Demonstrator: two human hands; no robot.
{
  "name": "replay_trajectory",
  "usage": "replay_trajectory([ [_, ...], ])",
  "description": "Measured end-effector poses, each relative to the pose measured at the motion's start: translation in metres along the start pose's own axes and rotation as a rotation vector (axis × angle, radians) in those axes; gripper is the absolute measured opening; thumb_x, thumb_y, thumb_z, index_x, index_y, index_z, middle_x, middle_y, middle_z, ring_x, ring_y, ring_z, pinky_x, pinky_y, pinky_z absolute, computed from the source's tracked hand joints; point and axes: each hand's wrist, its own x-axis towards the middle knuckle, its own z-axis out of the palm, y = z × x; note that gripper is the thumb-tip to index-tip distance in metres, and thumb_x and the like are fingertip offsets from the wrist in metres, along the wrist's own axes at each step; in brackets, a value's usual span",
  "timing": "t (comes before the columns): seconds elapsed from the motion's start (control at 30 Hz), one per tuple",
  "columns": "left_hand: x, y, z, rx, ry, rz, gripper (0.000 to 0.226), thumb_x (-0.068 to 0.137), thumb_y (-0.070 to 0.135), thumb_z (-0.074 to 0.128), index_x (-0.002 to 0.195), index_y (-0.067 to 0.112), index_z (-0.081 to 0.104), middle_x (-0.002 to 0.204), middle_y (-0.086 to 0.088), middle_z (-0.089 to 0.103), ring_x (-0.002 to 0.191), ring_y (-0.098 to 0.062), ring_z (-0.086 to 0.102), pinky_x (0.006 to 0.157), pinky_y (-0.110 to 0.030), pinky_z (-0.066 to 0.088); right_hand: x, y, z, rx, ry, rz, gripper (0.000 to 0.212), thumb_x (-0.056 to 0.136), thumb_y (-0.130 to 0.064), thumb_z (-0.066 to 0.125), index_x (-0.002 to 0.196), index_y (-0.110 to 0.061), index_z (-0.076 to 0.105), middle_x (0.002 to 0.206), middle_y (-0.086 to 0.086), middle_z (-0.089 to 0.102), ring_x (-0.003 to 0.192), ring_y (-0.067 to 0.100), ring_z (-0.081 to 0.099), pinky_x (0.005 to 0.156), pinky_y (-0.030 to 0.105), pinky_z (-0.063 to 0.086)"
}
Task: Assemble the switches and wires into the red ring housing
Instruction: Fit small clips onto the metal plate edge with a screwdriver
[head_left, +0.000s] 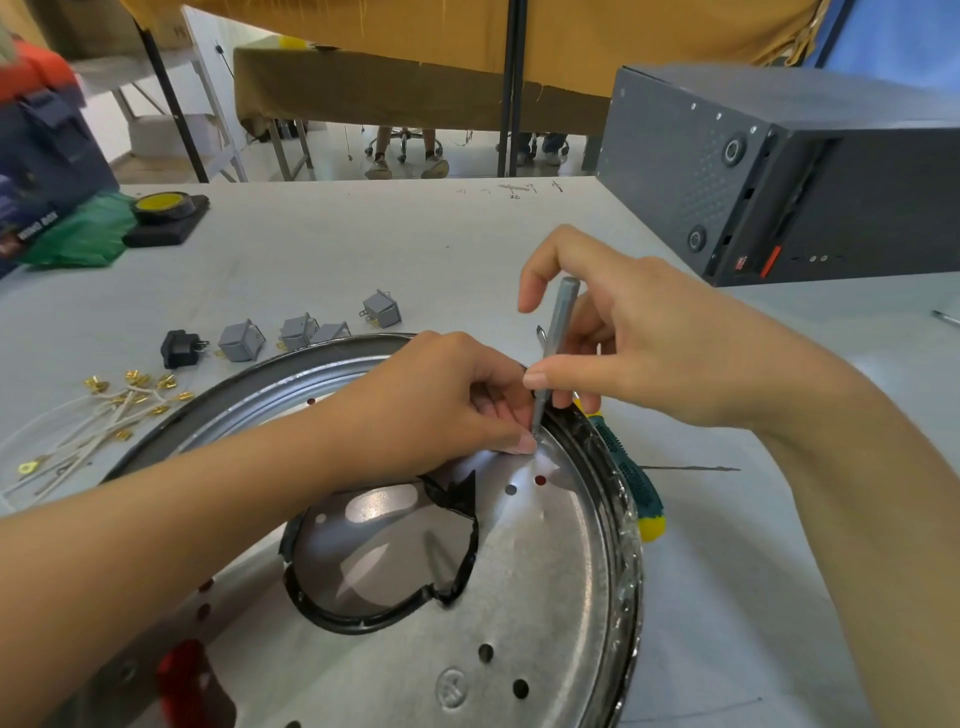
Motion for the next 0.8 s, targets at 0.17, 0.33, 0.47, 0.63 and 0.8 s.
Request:
replay_trajectory([
  [0.17, 0.0, 0.001, 0.0, -0.019, 0.002, -0.002, 0.015, 0.073, 0.019, 0.079, 0.067, 0.028, 0.067, 0.059, 0.019, 0.063, 0.054, 0.007, 0.054, 0.057, -0.007, 0.042, 0.011, -0.015, -0.012, -0.194, -0.133, 0.023, 0.021, 0.083, -0.034, 0.066, 0.077, -0.031, 0.046, 0.064, -0.004, 0.064, 0.056, 0.004, 0.059, 0.051, 0.017, 0.046],
  [0.33, -0.001, 0.001, 0.0, 0.005, 0.032, -0.017, 0.014, 0.071, 0.021, 0.08, 0.068, 0.027, 0.067, 0.061, 0.015, 0.064, 0.056, 0.005, 0.055, 0.058, -0.01, 0.044, 0.016, -0.027, -0.02, -0.235, -0.259, 0.005, 0.008, 0.087, -0.028, 0.06, 0.08, -0.03, 0.057, 0.07, -0.009, 0.065, 0.066, 0.0, 0.059, 0.058, 0.013, 0.046],
  [0.47, -0.001, 0.002, -0.001, 0.001, 0.017, -0.015, 0.011, 0.072, 0.021, 0.079, 0.07, 0.024, 0.068, 0.066, 0.007, 0.067, 0.059, 0.003, 0.057, 0.063, -0.016, 0.049, 0.017, -0.028, -0.027, -0.182, -0.292, 0.016, 0.012, 0.085, -0.018, 0.066, 0.076, -0.026, 0.063, 0.067, -0.008, 0.069, 0.057, 0.0, 0.064, 0.054, 0.011, 0.048],
  [0.63, -0.001, 0.003, 0.0, -0.014, 0.006, -0.018, 0.011, 0.073, 0.019, 0.079, 0.07, 0.023, 0.069, 0.062, 0.012, 0.064, 0.056, 0.005, 0.054, 0.06, -0.01, 0.046, 0.02, -0.028, -0.028, -0.221, -0.294, 0.048, 0.013, 0.085, -0.018, 0.066, 0.074, -0.024, 0.064, 0.064, -0.009, 0.07, 0.057, 0.001, 0.067, 0.051, 0.01, 0.049],
  [0.8, -0.001, 0.003, 0.0, -0.011, 0.008, -0.01, 0.011, 0.073, 0.019, 0.079, 0.07, 0.023, 0.069, 0.06, 0.014, 0.062, 0.055, 0.005, 0.053, 0.059, -0.009, 0.043, 0.021, -0.031, -0.025, -0.294, -0.285, 0.074, 0.015, 0.087, -0.025, 0.063, 0.073, -0.023, 0.06, 0.059, -0.007, 0.069, 0.05, 0.003, 0.064, 0.05, 0.011, 0.049],
])
